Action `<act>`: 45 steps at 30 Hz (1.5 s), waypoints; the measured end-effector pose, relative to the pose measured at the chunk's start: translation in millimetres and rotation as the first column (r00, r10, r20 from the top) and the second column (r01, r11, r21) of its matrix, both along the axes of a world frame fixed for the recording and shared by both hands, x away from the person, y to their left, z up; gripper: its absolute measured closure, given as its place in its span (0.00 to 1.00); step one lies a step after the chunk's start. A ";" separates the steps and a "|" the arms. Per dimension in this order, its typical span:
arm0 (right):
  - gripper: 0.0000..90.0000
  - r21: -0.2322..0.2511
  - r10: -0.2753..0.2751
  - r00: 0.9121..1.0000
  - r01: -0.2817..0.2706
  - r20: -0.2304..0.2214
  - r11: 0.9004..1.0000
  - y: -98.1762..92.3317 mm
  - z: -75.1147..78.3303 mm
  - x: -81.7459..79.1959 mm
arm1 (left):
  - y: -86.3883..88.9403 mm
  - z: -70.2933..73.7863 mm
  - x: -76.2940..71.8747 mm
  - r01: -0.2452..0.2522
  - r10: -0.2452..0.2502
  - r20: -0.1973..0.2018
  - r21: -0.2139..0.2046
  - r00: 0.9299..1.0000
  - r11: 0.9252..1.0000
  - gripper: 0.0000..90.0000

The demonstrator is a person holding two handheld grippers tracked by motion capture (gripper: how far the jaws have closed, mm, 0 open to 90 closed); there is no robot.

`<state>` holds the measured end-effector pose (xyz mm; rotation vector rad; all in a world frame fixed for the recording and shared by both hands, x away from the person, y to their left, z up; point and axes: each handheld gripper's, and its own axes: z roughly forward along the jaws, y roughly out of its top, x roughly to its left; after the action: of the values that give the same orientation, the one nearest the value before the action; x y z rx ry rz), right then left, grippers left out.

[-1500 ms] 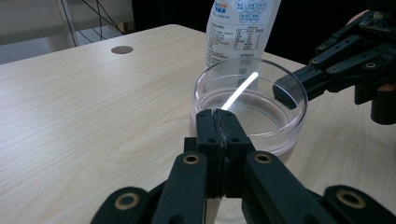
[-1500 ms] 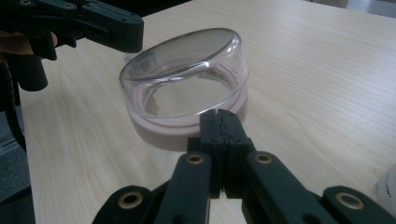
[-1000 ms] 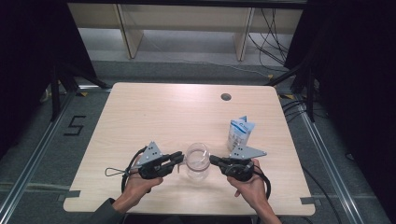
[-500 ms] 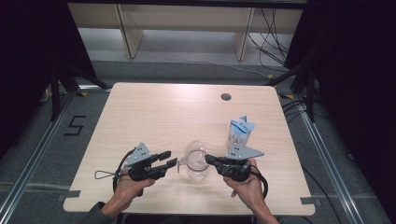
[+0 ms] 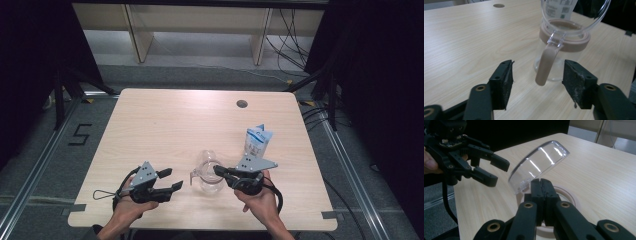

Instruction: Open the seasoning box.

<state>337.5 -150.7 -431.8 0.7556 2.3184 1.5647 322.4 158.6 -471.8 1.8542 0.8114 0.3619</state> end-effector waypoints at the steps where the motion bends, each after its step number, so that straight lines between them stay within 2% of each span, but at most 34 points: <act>1: 1.00 -0.010 0.003 1.000 -0.002 0.004 1.000 0.4 0.8 -0.2 | 0.2 -1.8 -1.0 -0.001 0.001 0.002 0.021 1.000 1.000 0.41; 2: 1.00 -0.007 -0.006 1.000 0.006 0.023 1.000 1.3 0.9 -0.3 | 0.2 -1.8 -1.0 -0.001 0.001 0.002 0.021 1.000 1.000 0.40; 3: 1.00 -0.007 -0.006 1.000 0.006 0.023 1.000 1.3 0.9 -0.3 | 0.1 -2.6 -1.7 -0.007 0.007 -0.005 0.023 1.000 1.000 0.40; 4: 1.00 0.002 -0.016 1.000 0.016 0.000 1.000 4.3 1.7 -2.7 | 0.6 -4.2 -2.1 0.008 -0.008 -0.003 0.040 1.000 0.999 0.37; 5: 1.00 0.002 -0.016 1.000 0.016 0.000 1.000 4.3 1.7 -2.7 | 0.6 -4.2 -2.1 0.008 -0.008 -0.003 0.040 1.000 0.999 0.36; 6: 1.00 -0.015 0.006 1.000 -0.005 0.023 1.000 5.2 2.7 -1.4 | 0.9 -5.7 -3.8 0.004 -0.004 -0.005 0.060 1.000 0.998 0.35; 7: 1.00 -0.005 0.013 0.999 -0.013 0.036 1.000 6.2 2.3 -0.9 | 1.1 -7.3 -4.2 0.005 -0.004 -0.009 0.058 1.000 0.998 0.34; 9: 1.00 0.005 0.009 1.000 -0.009 0.029 1.000 8.6 2.6 -1.9 | 1.7 -8.4 -4.3 0.011 -0.010 -0.015 0.059 1.000 0.998 0.34; 10: 1.00 -0.004 0.012 1.000 -0.012 0.011 1.000 9.2 3.3 -2.8 | 2.8 -9.5 -6.2 -0.002 0.003 -0.020 0.069 1.000 0.998 0.33; 12: 1.00 -0.013 0.015 0.999 -0.014 0.029 1.000 10.2 3.7 -2.7 | 3.9 -10.3 -6.4 0.001 -0.001 -0.010 0.070 1.000 0.998 0.32; 14: 1.00 -0.002 0.022 1.000 -0.022 0.008 1.000 11.4 3.3 -3.6 | 5.0 -10.5 -6.8 -0.001 0.002 -0.011 0.073 1.000 0.997 0.31; 15: 1.00 -0.008 0.024 1.000 -0.024 0.010 1.000 11.9 3.3 -3.5 | 5.4 -11.6 -8.9 -0.016 0.018 -0.026 0.054 0.999 0.998 0.30; 17: 1.00 -0.007 0.015 0.998 -0.015 0.054 1.000 12.9 2.6 -2.4 | 6.9 -12.0 -8.8 -0.009 0.010 -0.025 0.065 1.000 0.998 0.30; 18: 1.00 -0.010 0.026 0.999 -0.025 0.026 1.000 13.1 2.7 -3.4 | 7.8 -13.9 -9.4 -0.014 0.016 -0.023 0.062 1.000 0.998 0.29; 21: 1.00 -0.008 0.028 0.999 -0.027 0.032 1.000 14.0 2.2 -3.4 | 9.8 -15.7 -10.4 -0.019 0.021 -0.035 0.064 0.999 0.998 0.28; 22: 1.00 -0.003 0.026 1.000 -0.026 0.007 1.000 15.3 2.2 -4.9 | 10.8 -16.8 -10.5 -0.017 0.020 -0.035 0.064 0.999 0.998 0.28; 24: 0.99 -0.011 0.040 0.999 -0.040 0.006 0.999 17.3 1.5 -5.0 | 12.8 -17.3 -10.8 -0.022 0.024 -0.035 0.069 0.999 0.997 0.27; 25: 0.99 -0.012 0.022 1.000 -0.022 0.005 1.000 17.8 1.3 -5.9 | 13.0 -17.3 -11.1 -0.023 0.026 -0.038 0.067 0.999 0.997 0.26; 26: 0.99 -0.007 0.027 0.999 -0.027 0.027 1.000 18.6 0.5 -4.7 | 13.2 -17.0 -11.9 -0.029 0.032 -0.040 0.070 0.999 0.997 0.26; 27: 0.99 -0.011 0.032 0.999 -0.032 0.010 0.999 19.0 0.7 -5.5 | 12.7 -17.1 -13.1 -0.036 0.039 -0.047 0.063 0.998 0.997 0.25; 29: 0.99 -0.004 0.034 0.999 -0.034 -0.013 0.999 22.1 -0.2 -7.5 | 13.3 -18.1 -12.0 -0.023 0.025 -0.031 0.073 0.999 0.997 0.24; 30: 0.99 -0.014 0.041 0.999 -0.041 0.021 0.999 22.1 -0.5 -5.5 | 12.5 -18.6 -12.3 -0.027 0.029 -0.034 0.066 0.999 0.997 0.24; 32: 0.99 -0.013 0.045 0.999 -0.045 -0.008 0.999 24.0 -0.6 -6.9 | 12.4 -19.6 -12.9 -0.028 0.030 -0.040 0.066 0.999 0.997 0.23; 33: 0.99 -0.013 0.045 0.999 -0.045 -0.008 0.999 24.0 -0.6 -6.9 | 12.4 -19.6 -12.9 -0.028 0.030 -0.040 0.066 0.999 0.997 0.23; 34: 0.99 -0.018 0.067 0.998 -0.067 0.019 0.998 26.0 -1.6 -5.6 | 11.9 -19.4 -12.7 -0.027 0.030 -0.040 0.068 0.999 0.997 0.23; 35: 0.99 -0.013 0.072 0.997 -0.072 0.015 0.997 26.9 -2.4 -5.6 | 11.6 -19.6 -12.8 -0.029 0.032 -0.039 0.069 0.999 0.997 0.23; 36: 0.99 -0.018 0.055 0.998 -0.055 0.037 0.998 27.7 -3.2 -5.4 | 11.7 -19.6 -12.9 -0.027 0.030 -0.038 0.072 0.999 0.997 0.23; 37: 0.99 -0.023 0.069 0.997 -0.068 0.032 0.997 27.7 -3.1 -5.0 | 12.1 -19.9 -12.8 -0.018 0.020 -0.036 0.071 0.999 0.997 0.23; 38: 0.99 -0.021 0.066 0.998 -0.066 0.001 0.998 29.2 -3.5 -7.3 | 12.0 -19.9 -13.1 -0.022 0.024 -0.037 0.070 0.999 0.997 0.23; 39: 0.99 -0.018 0.071 0.997 -0.071 -0.007 0.997 29.9 -3.9 -7.5 | 11.7 -19.8 -12.8 -0.027 0.030 -0.036 0.070 0.999 0.997 0.23; 41: 0.99 -0.029 0.070 0.997 -0.070 0.013 0.997 29.4 -4.0 -6.9 | 11.4 -20.8 -11.8 -0.028 0.030 -0.035 0.060 0.999 0.998 0.23; 42: 0.99 -0.010 0.071 0.997 -0.071 -0.016 0.997 29.7 -4.7 -7.6 | 11.4 -21.1 -11.9 -0.027 0.029 -0.034 0.057 0.999 0.998 0.23; 43: 0.99 -0.014 0.077 0.997 -0.077 0.021 0.997 29.1 -5.1 -5.5 | 12.5 -21.1 -11.8 -0.024 0.026 -0.032 0.065 0.999 0.998 0.23; 45: 0.98 -0.018 0.070 0.998 -0.070 0.008 0.997 27.3 -4.1 -6.3 | 12.2 -21.4 -11.2 -0.034 0.036 -0.036 0.058 0.999 0.998 0.23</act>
<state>331.2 -123.4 -435.9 0.6695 2.3738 1.5702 311.3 170.8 -493.2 1.9070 0.8673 0.3779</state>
